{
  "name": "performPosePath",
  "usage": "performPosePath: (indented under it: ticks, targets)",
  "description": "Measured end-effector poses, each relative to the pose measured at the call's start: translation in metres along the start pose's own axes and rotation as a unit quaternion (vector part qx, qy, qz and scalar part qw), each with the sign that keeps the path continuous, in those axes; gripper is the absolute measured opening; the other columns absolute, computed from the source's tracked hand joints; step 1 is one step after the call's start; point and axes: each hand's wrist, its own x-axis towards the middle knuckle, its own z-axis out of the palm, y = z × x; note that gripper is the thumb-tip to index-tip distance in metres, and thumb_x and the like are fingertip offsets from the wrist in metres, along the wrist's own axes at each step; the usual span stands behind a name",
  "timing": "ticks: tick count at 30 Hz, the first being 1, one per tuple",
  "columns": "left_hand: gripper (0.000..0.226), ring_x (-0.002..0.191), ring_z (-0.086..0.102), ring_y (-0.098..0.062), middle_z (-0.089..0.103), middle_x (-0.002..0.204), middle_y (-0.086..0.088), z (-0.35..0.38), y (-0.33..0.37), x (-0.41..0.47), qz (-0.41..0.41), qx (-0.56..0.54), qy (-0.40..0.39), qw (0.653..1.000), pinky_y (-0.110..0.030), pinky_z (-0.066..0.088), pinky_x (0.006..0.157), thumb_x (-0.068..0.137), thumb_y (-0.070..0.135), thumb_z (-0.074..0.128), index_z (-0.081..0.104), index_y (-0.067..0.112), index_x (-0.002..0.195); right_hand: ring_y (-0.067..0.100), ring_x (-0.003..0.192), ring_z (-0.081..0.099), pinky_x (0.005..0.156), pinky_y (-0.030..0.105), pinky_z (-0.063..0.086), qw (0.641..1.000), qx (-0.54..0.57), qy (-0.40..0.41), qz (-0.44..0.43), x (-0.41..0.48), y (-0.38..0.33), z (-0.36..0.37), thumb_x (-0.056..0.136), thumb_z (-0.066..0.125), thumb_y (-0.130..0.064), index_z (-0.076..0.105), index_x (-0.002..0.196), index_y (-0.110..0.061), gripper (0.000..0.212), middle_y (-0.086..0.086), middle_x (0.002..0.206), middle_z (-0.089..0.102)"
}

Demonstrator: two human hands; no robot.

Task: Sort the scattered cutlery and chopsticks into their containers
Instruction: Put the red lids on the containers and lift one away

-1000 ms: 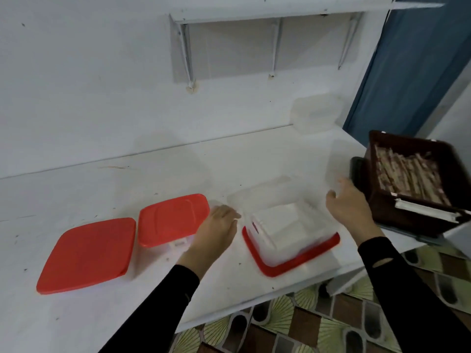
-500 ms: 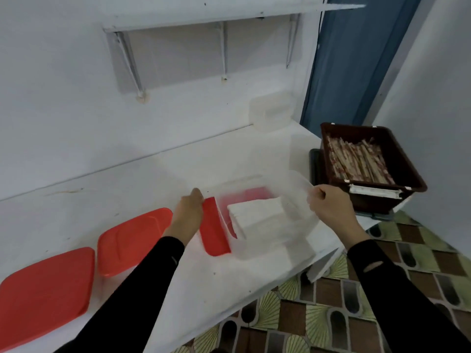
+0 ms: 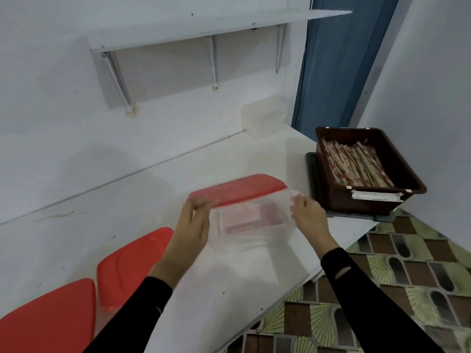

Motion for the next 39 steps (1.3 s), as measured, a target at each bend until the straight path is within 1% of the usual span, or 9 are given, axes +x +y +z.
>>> performPosePath:
  ticks: [3, 7, 9, 12, 16, 21, 29, 34, 39]
  targets:
    - [0.035, 0.121, 0.051, -0.022, 0.043, 0.118, -0.006, 0.011, -0.01, -0.03, 0.122, 0.041, -0.007, 0.992, -0.038, 0.032, 0.115, 0.094, -0.005, 0.041, 0.052, 0.01, 0.124, 0.024, 0.122, 0.052, 0.11, 0.046, 0.038, 0.991, 0.127, -0.029, 0.043, 0.004, 0.0, -0.006, 0.098, 0.023, -0.054, 0.054, 0.134, -0.03, 0.054, 0.0, 0.13, 0.055]
    - [0.026, 0.133, 0.044, -0.021, 0.046, 0.124, -0.004, 0.015, -0.018, -0.042, 0.075, -0.092, -0.028, 0.992, -0.043, 0.031, 0.117, 0.097, 0.005, 0.041, 0.054, 0.013, 0.117, 0.013, 0.132, 0.045, 0.116, 0.041, 0.032, 0.988, 0.133, -0.078, 0.008, -0.002, -0.002, -0.002, 0.103, 0.02, -0.053, 0.05, 0.141, -0.034, 0.052, -0.011, 0.139, 0.05]
    - [0.029, 0.139, 0.036, -0.017, 0.043, 0.137, -0.001, 0.016, -0.006, -0.033, -0.062, -0.183, -0.007, 0.981, -0.035, 0.028, 0.117, 0.1, 0.015, 0.041, 0.049, 0.016, 0.128, 0.01, 0.136, 0.042, 0.115, 0.033, 0.029, 0.99, 0.119, -0.076, -0.006, -0.004, -0.003, 0.005, 0.104, 0.022, -0.051, 0.045, 0.145, -0.034, 0.05, -0.011, 0.146, 0.047]
    - [0.057, 0.143, 0.019, 0.001, 0.021, 0.158, 0.014, 0.019, 0.001, -0.006, -0.374, -0.318, -0.032, 0.871, -0.025, 0.016, 0.118, 0.103, 0.046, 0.037, 0.021, 0.024, 0.154, 0.009, 0.139, 0.037, 0.112, 0.029, 0.027, 0.99, 0.123, -0.07, -0.006, -0.005, -0.006, 0.011, 0.104, 0.024, -0.052, 0.039, 0.149, -0.033, 0.051, -0.011, 0.152, 0.04]
    - [0.084, 0.141, 0.033, -0.005, 0.034, 0.156, 0.011, 0.033, -0.005, 0.006, -0.466, -0.387, -0.047, 0.795, -0.038, 0.021, 0.121, 0.085, 0.078, 0.032, 0.029, 0.028, 0.153, 0.01, 0.134, 0.043, 0.106, 0.026, 0.031, 0.987, 0.152, -0.049, -0.003, -0.006, -0.005, 0.014, 0.104, 0.028, -0.052, 0.045, 0.146, -0.032, 0.049, -0.009, 0.148, 0.046]
    - [0.059, 0.145, 0.024, -0.005, 0.025, 0.157, 0.015, 0.029, 0.006, 0.009, -0.443, -0.366, -0.031, 0.818, -0.032, 0.016, 0.121, 0.102, 0.055, 0.02, 0.02, 0.029, 0.156, 0.008, 0.132, 0.043, 0.11, 0.029, 0.032, 0.979, 0.199, -0.028, -0.016, -0.01, -0.008, 0.014, 0.105, 0.03, -0.045, 0.048, 0.143, -0.035, 0.043, -0.013, 0.144, 0.048]
    - [0.053, 0.144, 0.02, -0.002, 0.019, 0.159, 0.015, 0.036, 0.01, 0.009, -0.431, -0.363, -0.039, 0.825, -0.017, 0.016, 0.109, 0.106, 0.043, 0.021, 0.013, 0.029, 0.157, 0.008, 0.131, 0.043, 0.107, 0.026, 0.034, 0.98, 0.196, -0.007, -0.033, -0.009, 0.006, 0.014, 0.106, 0.032, -0.04, 0.044, 0.146, -0.03, 0.043, -0.011, 0.146, 0.046]
    - [0.051, 0.142, 0.03, -0.004, 0.028, 0.156, 0.016, 0.036, -0.001, 0.003, -0.44, -0.381, -0.028, 0.813, -0.029, 0.023, 0.119, 0.106, 0.04, 0.031, 0.022, 0.031, 0.155, 0.007, 0.136, 0.037, 0.11, 0.025, 0.03, 0.986, 0.159, -0.023, -0.045, -0.012, 0.015, 0.017, 0.107, 0.033, -0.035, 0.037, 0.15, -0.028, 0.044, -0.009, 0.152, 0.039]
    - [0.051, 0.136, 0.033, 0.001, 0.03, 0.149, 0.022, 0.034, 0.001, -0.001, -0.437, -0.386, -0.021, 0.812, -0.02, 0.028, 0.107, 0.105, 0.04, 0.034, 0.022, 0.034, 0.154, 0.006, 0.133, 0.041, 0.112, 0.028, 0.035, 0.985, 0.153, -0.028, -0.075, -0.01, 0.021, 0.017, 0.105, 0.037, -0.039, 0.038, 0.149, -0.028, 0.045, -0.01, 0.149, 0.043]
